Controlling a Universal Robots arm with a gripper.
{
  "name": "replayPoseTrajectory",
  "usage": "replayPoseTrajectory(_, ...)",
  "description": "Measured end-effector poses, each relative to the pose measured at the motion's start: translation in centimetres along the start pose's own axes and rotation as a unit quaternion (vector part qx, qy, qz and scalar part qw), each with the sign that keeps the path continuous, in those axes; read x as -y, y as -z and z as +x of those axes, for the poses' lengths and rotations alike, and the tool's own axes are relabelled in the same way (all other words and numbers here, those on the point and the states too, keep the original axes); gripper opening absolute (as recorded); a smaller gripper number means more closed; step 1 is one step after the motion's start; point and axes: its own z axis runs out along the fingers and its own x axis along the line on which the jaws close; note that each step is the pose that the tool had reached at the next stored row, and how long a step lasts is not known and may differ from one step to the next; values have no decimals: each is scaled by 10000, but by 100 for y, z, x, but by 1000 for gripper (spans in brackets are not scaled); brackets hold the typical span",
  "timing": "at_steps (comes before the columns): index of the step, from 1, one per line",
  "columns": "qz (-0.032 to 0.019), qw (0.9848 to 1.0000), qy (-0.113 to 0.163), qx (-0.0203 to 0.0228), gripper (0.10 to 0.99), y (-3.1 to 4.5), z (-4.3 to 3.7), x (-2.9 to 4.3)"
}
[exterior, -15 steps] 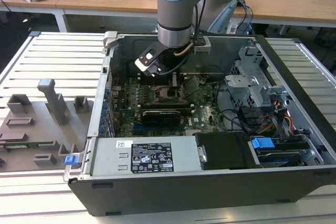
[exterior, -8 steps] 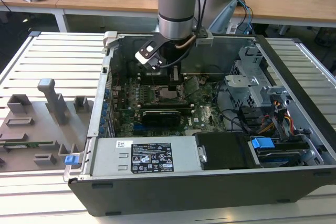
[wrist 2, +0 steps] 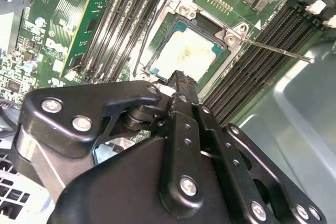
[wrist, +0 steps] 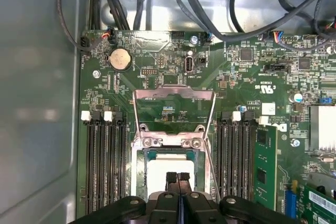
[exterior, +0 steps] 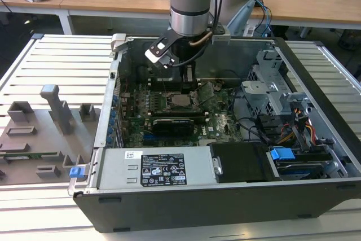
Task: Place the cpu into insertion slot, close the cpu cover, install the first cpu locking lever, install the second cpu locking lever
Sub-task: 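Place the cpu into insertion slot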
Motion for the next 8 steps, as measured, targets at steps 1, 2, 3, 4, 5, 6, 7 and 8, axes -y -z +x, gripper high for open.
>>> replayPoseTrajectory(1,0,10000,0,0,106,10,0,-1)
replayPoseTrajectory(2,0,10000,0,1,106,27,0,-1)
replayPoseTrajectory(3,0,10000,0,1,106,40,0,-2)
replayPoseTrajectory(4,0,10000,0,1,106,51,0,-3)
replayPoseTrajectory(5,0,10000,0,1,106,64,0,-3)
replayPoseTrajectory(6,0,10000,0,1,106,77,0,-4)
replayPoseTrajectory(7,0,10000,0,1,106,93,0,-5)
replayPoseTrajectory(8,0,10000,0,1,106,104,0,-5)
